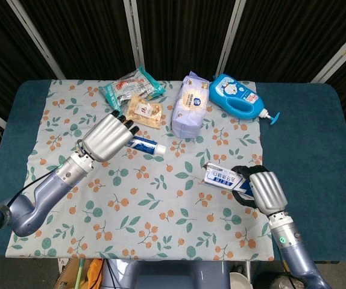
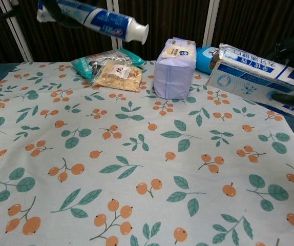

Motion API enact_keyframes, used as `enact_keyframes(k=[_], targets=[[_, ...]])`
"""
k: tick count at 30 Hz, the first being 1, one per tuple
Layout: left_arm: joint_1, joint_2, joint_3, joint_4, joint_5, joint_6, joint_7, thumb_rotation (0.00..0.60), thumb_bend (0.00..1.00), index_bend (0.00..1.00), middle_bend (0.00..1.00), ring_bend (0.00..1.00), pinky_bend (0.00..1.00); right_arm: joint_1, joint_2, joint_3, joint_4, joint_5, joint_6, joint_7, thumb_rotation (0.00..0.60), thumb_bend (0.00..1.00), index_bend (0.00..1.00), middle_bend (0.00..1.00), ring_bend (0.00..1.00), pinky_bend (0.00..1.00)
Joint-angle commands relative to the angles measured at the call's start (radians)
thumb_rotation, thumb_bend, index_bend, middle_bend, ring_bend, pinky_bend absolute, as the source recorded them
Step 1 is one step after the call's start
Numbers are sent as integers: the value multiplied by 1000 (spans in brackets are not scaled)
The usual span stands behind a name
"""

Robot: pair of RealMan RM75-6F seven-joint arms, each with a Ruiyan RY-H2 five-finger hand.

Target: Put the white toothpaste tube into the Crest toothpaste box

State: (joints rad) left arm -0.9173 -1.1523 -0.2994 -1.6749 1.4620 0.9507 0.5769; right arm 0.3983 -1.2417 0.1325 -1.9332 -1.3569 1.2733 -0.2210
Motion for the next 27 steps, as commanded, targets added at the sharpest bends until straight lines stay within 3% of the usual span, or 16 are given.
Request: enact_keyframes(k=[1, 10, 27], targets=[[-38, 30, -29, -34, 6, -33, -4, 600, 422, 582, 652, 612, 575, -3, 3, -1, -8, -7, 4, 3, 600, 323, 368, 471, 436, 338], [-103, 32, -30, -88, -24, -110, 40, 600, 422, 585, 653, 613, 576, -11, 21, 9, -34, -21, 20, 31, 600, 322, 368, 471, 436, 337], [-198, -37, -30, -98, -132, -144, 194, 600, 422, 585, 653, 614, 576, -13, 31, 19, -42, -15, 15, 73, 600, 322, 368, 471, 436, 337]])
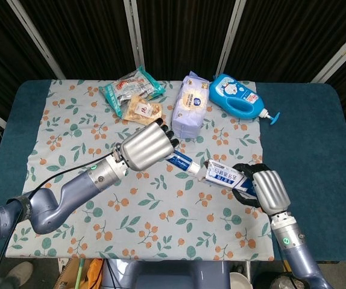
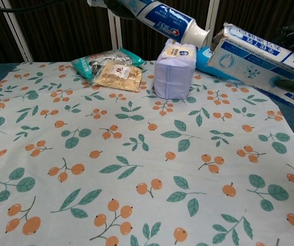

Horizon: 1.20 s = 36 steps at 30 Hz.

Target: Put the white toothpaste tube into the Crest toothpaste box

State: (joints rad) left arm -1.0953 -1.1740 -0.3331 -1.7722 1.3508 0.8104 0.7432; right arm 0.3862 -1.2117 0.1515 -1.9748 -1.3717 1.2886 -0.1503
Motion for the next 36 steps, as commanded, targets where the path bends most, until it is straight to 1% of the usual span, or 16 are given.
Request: enact_keyframes(k=[1, 6, 13, 16, 20, 23, 27, 30, 32, 33, 35, 36], targets=[[-27, -20, 5, 2, -26, -6, 39, 600, 422, 585, 652, 614, 577, -1, 2, 1, -2, 0, 0, 6, 600, 322, 368, 471, 436, 337], [-67, -52, 9, 16, -53, -14, 78, 600, 422, 586, 652, 614, 576, -2, 10, 7, -9, -1, 1, 18, 600, 322, 368, 471, 436, 338], [-129, -86, 12, 50, -63, -26, 133, 600, 422, 581, 643, 607, 576, -4, 12, 6, -10, 0, -4, 36, 600, 322, 368, 471, 436, 338], [-174, -110, 3, 82, -36, -25, 167, 600, 422, 578, 637, 604, 576, -4, 10, 9, -9, -2, -3, 49, 600, 322, 368, 471, 436, 337], [-201, -130, -3, 106, -5, -10, 178, 600, 422, 573, 634, 603, 575, -6, 9, 12, -10, -2, 1, 62, 600, 322, 368, 471, 436, 338], [-225, -159, -12, 132, 29, 17, 177, 600, 422, 569, 628, 596, 571, -9, 7, 20, -16, 5, 5, 96, 600, 322, 368, 471, 436, 348], [-255, -179, -9, 160, 85, 32, 180, 600, 422, 556, 599, 568, 563, -17, 8, 34, -36, 22, 7, 177, 600, 322, 368, 472, 436, 354], [-279, -187, -7, 180, 136, 39, 173, 600, 421, 534, 564, 534, 541, -23, 11, 51, -51, 37, 12, 241, 600, 322, 368, 471, 436, 354], [-290, -194, -9, 193, 164, 53, 172, 600, 412, 490, 519, 490, 498, -27, 12, 63, -62, 48, 16, 287, 600, 322, 368, 471, 436, 354], [-295, -201, -11, 203, 179, 65, 172, 600, 399, 453, 478, 452, 459, -31, 12, 72, -71, 56, 20, 321, 600, 322, 368, 471, 436, 354], [-301, -212, -17, 217, 187, 81, 177, 600, 316, 351, 353, 344, 360, -39, 10, 87, -82, 61, 32, 380, 600, 322, 368, 471, 436, 354], [-302, -218, -21, 221, 189, 92, 186, 600, 281, 318, 313, 312, 331, -42, 10, 91, -84, 59, 36, 401, 600, 323, 368, 471, 436, 354]])
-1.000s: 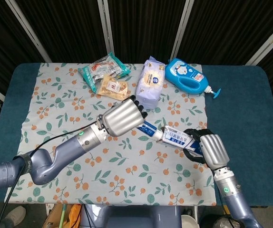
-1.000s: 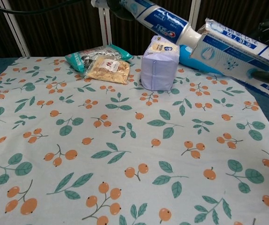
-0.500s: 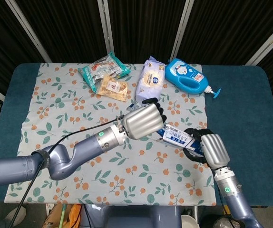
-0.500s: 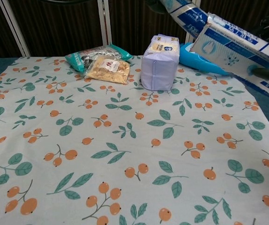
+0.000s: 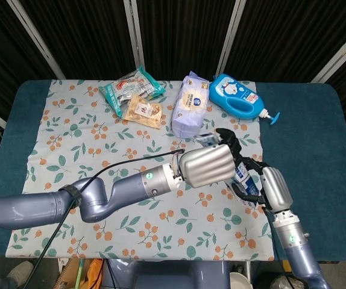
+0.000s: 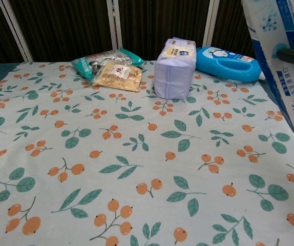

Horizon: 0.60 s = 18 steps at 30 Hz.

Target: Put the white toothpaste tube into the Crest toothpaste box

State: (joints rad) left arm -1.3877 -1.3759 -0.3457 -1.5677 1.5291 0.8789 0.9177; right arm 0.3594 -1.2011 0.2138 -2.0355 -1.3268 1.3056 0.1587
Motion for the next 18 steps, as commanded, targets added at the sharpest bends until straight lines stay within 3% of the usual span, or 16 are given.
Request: enact_keyframes(k=[1, 6, 14, 18], targets=[[-11, -22, -14, 20, 13, 37, 21, 600, 239, 273, 261, 272, 296, -18, -2, 32, -24, 11, 24, 109, 600, 323, 368, 471, 436, 354], [-13, -47, -32, 35, 42, 105, 54, 600, 151, 146, 129, 170, 225, -30, -24, 43, -16, -16, 55, 176, 600, 322, 368, 471, 436, 374], [3, -48, -60, 21, 68, 198, 30, 600, 135, 100, 103, 166, 210, -39, -42, 49, 6, -43, 77, 229, 600, 322, 368, 472, 436, 375], [55, -10, -49, -28, 92, 265, -5, 600, 135, 100, 103, 166, 210, -44, -46, 62, 14, -35, 88, 252, 600, 322, 368, 472, 436, 375]])
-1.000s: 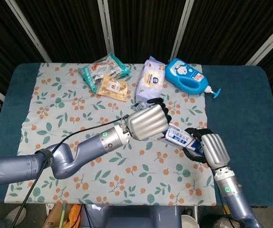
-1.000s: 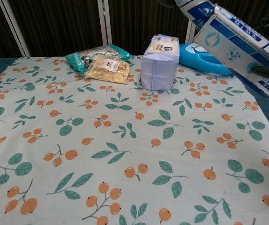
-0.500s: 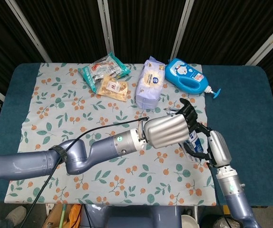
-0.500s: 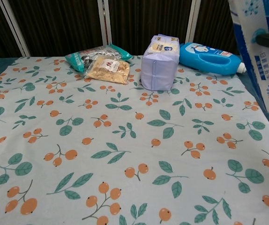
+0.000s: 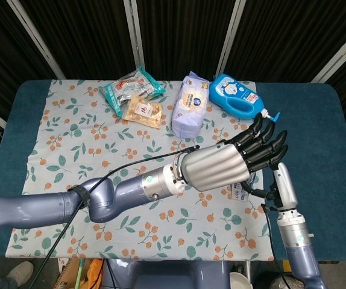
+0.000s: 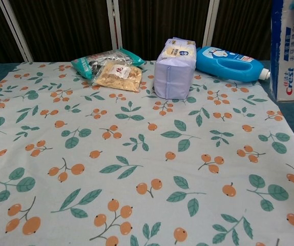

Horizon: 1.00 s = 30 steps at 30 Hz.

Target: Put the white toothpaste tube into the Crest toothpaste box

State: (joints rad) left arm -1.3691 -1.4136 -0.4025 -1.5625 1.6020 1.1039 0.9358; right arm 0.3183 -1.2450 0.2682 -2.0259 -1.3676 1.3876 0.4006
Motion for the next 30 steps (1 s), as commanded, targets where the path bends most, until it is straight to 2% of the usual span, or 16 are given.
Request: enact_keyframes(k=[1, 7, 12, 14, 16, 19, 21, 26, 30], targets=[[70, 50, 24, -59, 28, 69, -33, 600, 135, 100, 103, 166, 210, -4, 0, 11, 7, 13, 7, 13, 600, 322, 368, 472, 436, 375], [245, 176, 114, -160, 88, 204, -79, 600, 135, 100, 103, 166, 209, -5, 15, 18, 11, 46, -7, -7, 600, 322, 368, 472, 436, 375], [460, 284, 261, -207, 140, 350, -164, 600, 135, 100, 104, 166, 210, 10, 32, -16, 21, 80, -61, -134, 600, 322, 368, 472, 436, 376], [514, 306, 301, -205, 148, 379, -190, 600, 135, 100, 105, 166, 210, 15, 33, -31, 25, 86, -78, -176, 600, 322, 368, 472, 436, 376], [597, 321, 364, -195, 135, 421, -232, 600, 135, 100, 106, 166, 210, 20, 28, -58, 33, 84, -97, -237, 600, 323, 368, 472, 436, 375], [716, 310, 439, -140, 147, 511, -315, 600, 135, 100, 109, 166, 210, 23, 3, -99, 46, 86, -110, -342, 600, 322, 368, 472, 436, 375], [775, 291, 467, -92, 152, 559, -366, 600, 135, 100, 110, 166, 210, 25, -13, -113, 52, 93, -112, -390, 600, 322, 368, 472, 436, 375], [916, 227, 515, 15, 130, 657, -530, 600, 135, 102, 111, 166, 210, 27, -77, -138, 72, 114, -114, -468, 600, 322, 368, 472, 436, 376], [992, 195, 534, 106, 125, 697, -604, 600, 135, 103, 113, 166, 210, 33, -123, -168, 120, 119, -119, -570, 600, 322, 368, 472, 436, 375]])
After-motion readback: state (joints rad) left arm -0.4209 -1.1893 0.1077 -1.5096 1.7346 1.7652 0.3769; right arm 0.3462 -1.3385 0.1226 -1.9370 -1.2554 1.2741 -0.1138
